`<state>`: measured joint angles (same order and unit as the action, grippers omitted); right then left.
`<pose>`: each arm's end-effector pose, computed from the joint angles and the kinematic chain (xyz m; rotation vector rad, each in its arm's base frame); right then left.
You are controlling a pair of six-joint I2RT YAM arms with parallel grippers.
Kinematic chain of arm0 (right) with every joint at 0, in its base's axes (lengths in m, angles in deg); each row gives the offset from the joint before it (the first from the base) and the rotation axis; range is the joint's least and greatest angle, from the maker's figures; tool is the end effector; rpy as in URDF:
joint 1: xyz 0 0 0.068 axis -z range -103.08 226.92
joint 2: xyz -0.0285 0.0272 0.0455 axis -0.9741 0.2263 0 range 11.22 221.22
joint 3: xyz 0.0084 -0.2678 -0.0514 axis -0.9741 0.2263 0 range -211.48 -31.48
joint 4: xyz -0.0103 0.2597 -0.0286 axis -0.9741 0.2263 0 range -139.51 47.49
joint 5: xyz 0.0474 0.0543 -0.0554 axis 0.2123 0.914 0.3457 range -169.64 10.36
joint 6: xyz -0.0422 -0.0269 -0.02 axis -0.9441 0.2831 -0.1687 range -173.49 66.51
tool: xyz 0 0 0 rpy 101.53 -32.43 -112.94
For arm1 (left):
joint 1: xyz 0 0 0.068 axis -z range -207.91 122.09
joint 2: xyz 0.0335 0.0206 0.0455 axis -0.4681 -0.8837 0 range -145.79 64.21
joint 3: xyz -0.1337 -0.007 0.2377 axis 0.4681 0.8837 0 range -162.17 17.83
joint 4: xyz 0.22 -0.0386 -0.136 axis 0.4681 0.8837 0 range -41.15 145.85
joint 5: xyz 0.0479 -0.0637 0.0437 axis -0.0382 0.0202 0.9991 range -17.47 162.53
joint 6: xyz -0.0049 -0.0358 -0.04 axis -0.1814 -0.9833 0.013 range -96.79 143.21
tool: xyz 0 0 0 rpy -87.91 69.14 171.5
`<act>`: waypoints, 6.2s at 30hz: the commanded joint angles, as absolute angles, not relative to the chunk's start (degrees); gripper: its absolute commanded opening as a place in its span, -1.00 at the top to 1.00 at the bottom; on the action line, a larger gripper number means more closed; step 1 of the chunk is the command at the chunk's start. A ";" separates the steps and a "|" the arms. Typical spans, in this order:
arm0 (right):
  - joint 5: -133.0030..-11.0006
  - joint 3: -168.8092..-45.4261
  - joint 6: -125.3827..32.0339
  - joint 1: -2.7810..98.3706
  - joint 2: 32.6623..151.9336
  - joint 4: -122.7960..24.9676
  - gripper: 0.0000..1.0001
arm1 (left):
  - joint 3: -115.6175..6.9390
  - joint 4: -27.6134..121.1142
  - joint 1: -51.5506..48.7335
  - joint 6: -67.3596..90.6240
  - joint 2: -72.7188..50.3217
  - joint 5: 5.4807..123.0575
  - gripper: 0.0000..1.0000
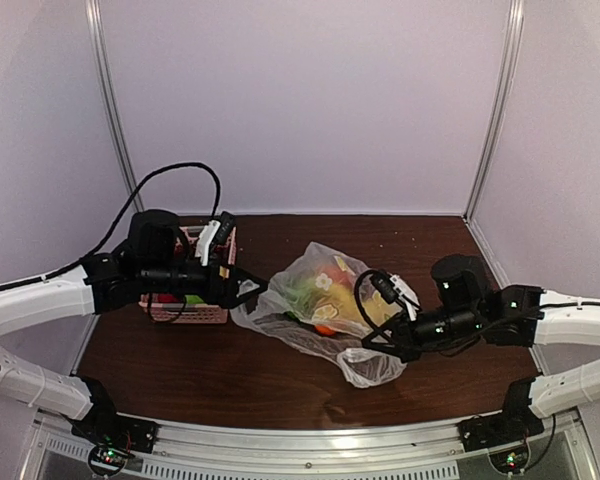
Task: Untie the knot of the plastic bag and take out the fruit
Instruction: Adjust the takeout bag at the center of the board, then pass from the left arm to the right, then adjust the takeout bag at the center of the board.
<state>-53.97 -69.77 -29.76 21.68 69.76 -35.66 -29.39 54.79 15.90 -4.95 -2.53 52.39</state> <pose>0.1131 0.1902 0.2507 -0.9201 2.2052 1.2176 0.1819 -0.1913 0.2846 0.5361 2.1150 -1.1161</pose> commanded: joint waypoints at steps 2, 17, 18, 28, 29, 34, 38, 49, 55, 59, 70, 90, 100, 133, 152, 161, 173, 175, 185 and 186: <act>-56.36 -71.68 -30.52 20.70 71.36 -35.73 1.00 | -32.25 62.57 17.10 -0.29 -3.74 54.19 -0.76; -62.98 -81.47 -32.85 19.28 69.23 -23.16 -0.26 | -27.35 54.89 17.53 -5.60 1.48 58.37 0.94; -63.70 -82.57 -33.14 19.15 69.28 -22.40 -0.33 | -27.08 54.17 17.53 -6.03 1.80 58.44 0.95; -78.70 -96.08 -37.49 19.00 77.52 -12.48 -0.90 | -27.47 53.31 17.53 -7.26 2.44 58.85 1.00; -79.27 -96.91 -37.99 19.05 78.66 -12.28 -0.90 | -27.55 53.39 17.53 -7.35 2.46 59.02 1.00; -80.52 -99.20 -39.89 19.00 84.03 -13.05 -0.83 | -28.32 53.77 17.53 -7.75 2.04 59.77 1.00; -82.00 -100.89 -40.75 19.01 88.16 -13.30 -0.82 | -29.02 53.85 17.53 -7.88 1.44 60.22 1.00; -87.76 -106.79 -42.53 19.00 98.49 -13.23 -0.58 | -30.63 53.39 17.53 -7.47 0.12 60.18 1.00; -91.23 -110.14 -41.24 20.21 102.41 -11.40 -0.09 | -32.50 53.49 17.53 -6.49 -0.67 60.75 1.00; -92.51 -112.44 -40.86 23.20 102.75 -9.72 0.71 | -35.35 54.47 17.37 -5.06 -2.37 61.20 1.00; -96.76 -125.98 -39.84 35.78 95.96 -3.66 1.00 | -52.45 59.12 15.11 -0.70 -11.21 62.15 -0.20; -95.24 -114.66 -24.58 35.79 88.74 -19.02 1.00 | -26.05 37.35 25.92 -20.69 -7.17 59.58 -0.68; -95.56 -121.27 -25.65 35.63 92.94 -17.87 1.00 | -33.83 35.21 32.83 -11.64 -11.21 56.84 -0.90; -95.72 -116.78 -26.36 35.63 92.88 -19.45 1.00 | -46.38 45.36 33.21 -12.83 -22.21 70.65 0.56; -89.65 -121.64 -35.15 35.75 91.41 -16.65 1.00 | -59.19 46.72 13.97 -4.10 -30.35 61.11 1.00; -80.85 -110.69 -30.09 34.93 94.34 -24.63 1.00 | -60.83 45.62 10.86 -3.35 -39.29 59.65 1.00; -82.53 -109.43 -28.46 34.87 95.43 -26.78 1.00 | -61.60 48.16 9.53 -3.82 -38.98 56.74 0.46; -83.20 -109.43 -28.06 34.90 95.47 -26.86 1.00 | -59.89 49.81 9.53 -3.75 -35.80 56.29 0.08; -83.69 -109.88 -26.88 34.92 96.62 -27.89 1.00 | -43.00 54.62 12.42 -4.72 -14.86 51.95 -0.51; -83.54 -109.83 -26.84 34.94 96.64 -27.93 1.00 | -41.60 54.69 13.16 -4.78 -13.05 51.81 -0.51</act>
